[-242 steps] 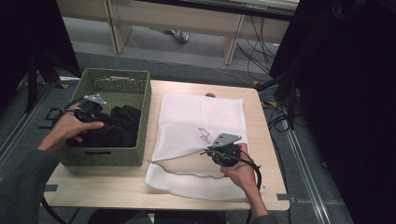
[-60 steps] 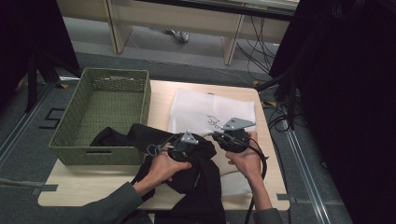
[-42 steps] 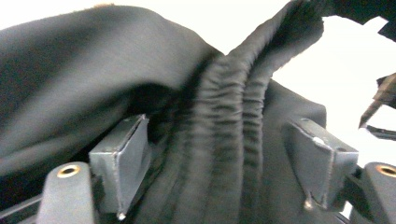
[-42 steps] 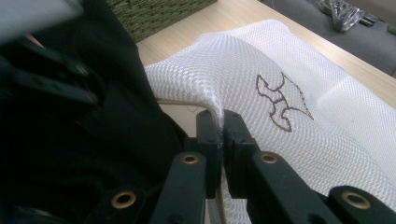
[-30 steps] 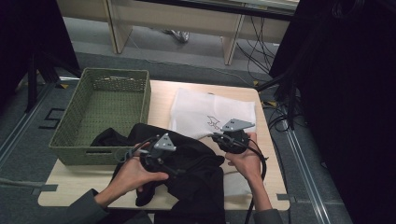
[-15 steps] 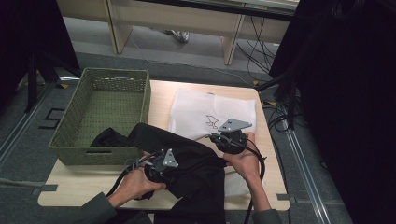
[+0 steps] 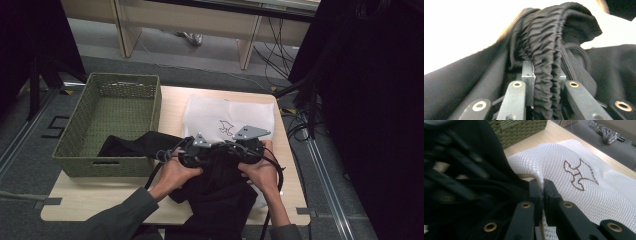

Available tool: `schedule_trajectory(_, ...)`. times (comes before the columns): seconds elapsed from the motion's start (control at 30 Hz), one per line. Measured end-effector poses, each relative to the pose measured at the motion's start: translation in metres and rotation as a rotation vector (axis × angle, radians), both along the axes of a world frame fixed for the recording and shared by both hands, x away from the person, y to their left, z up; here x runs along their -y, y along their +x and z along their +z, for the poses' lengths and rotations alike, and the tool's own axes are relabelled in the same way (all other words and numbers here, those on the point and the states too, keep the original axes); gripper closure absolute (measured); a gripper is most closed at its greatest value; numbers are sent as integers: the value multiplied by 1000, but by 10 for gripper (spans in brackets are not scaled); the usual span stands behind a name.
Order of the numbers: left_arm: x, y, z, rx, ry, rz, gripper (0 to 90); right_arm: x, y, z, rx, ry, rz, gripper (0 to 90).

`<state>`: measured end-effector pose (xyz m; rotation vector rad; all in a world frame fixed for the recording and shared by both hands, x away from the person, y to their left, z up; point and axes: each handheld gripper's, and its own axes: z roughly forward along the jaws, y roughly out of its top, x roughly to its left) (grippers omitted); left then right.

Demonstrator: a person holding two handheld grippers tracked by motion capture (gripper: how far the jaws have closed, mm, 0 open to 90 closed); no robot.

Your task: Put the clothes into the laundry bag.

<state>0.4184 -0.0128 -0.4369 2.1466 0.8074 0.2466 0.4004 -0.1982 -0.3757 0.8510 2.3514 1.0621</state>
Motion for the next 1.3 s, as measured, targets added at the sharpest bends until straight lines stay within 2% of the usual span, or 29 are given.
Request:
schedule_trajectory(0.03,2,5,-7,-17,-3,21,754,1,0,-1,-8,3,-11,873)
schedule_trajectory(0.07,4,9,-14,-47,7,35,731,1,1,-3,0,-4,4,873)
schedule_trajectory(0.1,5,11,-21,-76,-2,45,699,2,1,-4,0,-11,-2,873)
schedule_trajectory(0.13,5,10,-26,-94,-10,32,657,3,1,-6,-5,-12,-11,873)
schedule_trajectory(0.17,6,7,-28,-101,-33,37,584,3,2,-7,-2,-14,-4,873)
schedule_trajectory(0.27,1,-5,-19,-101,-34,-7,382,5,3,-9,-21,-6,-3,873)
schedule_trajectory(0.3,-4,-12,-11,-104,-24,-41,335,5,3,-9,-19,-6,-1,873)
schedule_trajectory(0.37,-15,-25,1,-80,-28,-49,238,7,2,-7,-24,1,-7,872)
schedule_trajectory(0.43,-26,-39,12,-62,-50,-40,219,7,2,-7,-30,4,-13,873)
schedule_trajectory(0.47,-30,-44,14,-54,-54,-54,203,7,2,-7,-10,-9,-15,872)
schedule_trajectory(0.57,-40,-70,14,-51,-54,-106,200,7,2,-7,-11,-12,-13,872)
schedule_trajectory(0.6,-42,-76,12,-39,-19,-117,201,7,3,-7,-3,-15,-12,872)
schedule_trajectory(0.67,-39,-91,-1,-65,-8,-140,201,7,2,-7,-12,-7,-14,873)
schedule_trajectory(0.7,-37,-94,-7,-73,0,-161,201,7,3,-7,-9,-12,-15,873)
schedule_trajectory(0.77,-30,-100,-22,-79,47,-188,188,7,2,-7,-9,-13,-13,872)
schedule_trajectory(0.83,-23,-105,-37,-84,90,-187,166,7,2,-7,-9,-12,-11,873)
schedule_trajectory(0.87,-20,-104,-42,-64,126,-211,151,7,3,-7,-9,-12,-11,872)
schedule_trajectory(0.9,-16,-105,-45,-58,143,-208,151,7,2,-8,-11,-12,-5,872)
schedule_trajectory(0.93,-12,-103,-49,-36,185,-212,151,6,3,-8,-19,-10,3,873)
schedule_trajectory(0.97,-9,-101,-52,-26,180,-192,144,6,3,-9,-19,-11,6,872)
schedule_trajectory(1.0,-6,-101,-55,-38,186,-185,144,7,4,-9,-9,-16,11,872)
schedule_trajectory(1.03,-1,-101,-59,-18,210,-186,143,6,3,-9,-21,-13,3,872)
schedule_trajectory(1.07,2,-102,-62,8,231,-190,148,6,3,-9,-9,-13,-3,872)
schedule_trajectory(1.1,5,-103,-64,25,273,-219,162,6,3,-9,-10,-13,0,872)
schedule_trajectory(1.13,7,-105,-67,66,246,-194,170,7,3,-9,-9,-13,1,872)
schedule_trajectory(1.17,7,-105,-65,76,238,-200,251,6,3,-9,-22,-12,4,872)
schedule_trajectory(1.2,7,-104,-64,113,222,-198,424,6,3,-9,-16,-12,-3,872)
schedule_trajectory(1.23,7,-102,-64,131,222,-216,578,6,3,-9,-13,-12,-4,873)
schedule_trajectory(1.3,5,-98,-63,127,208,-221,677,5,2,-9,-19,-14,0,872)
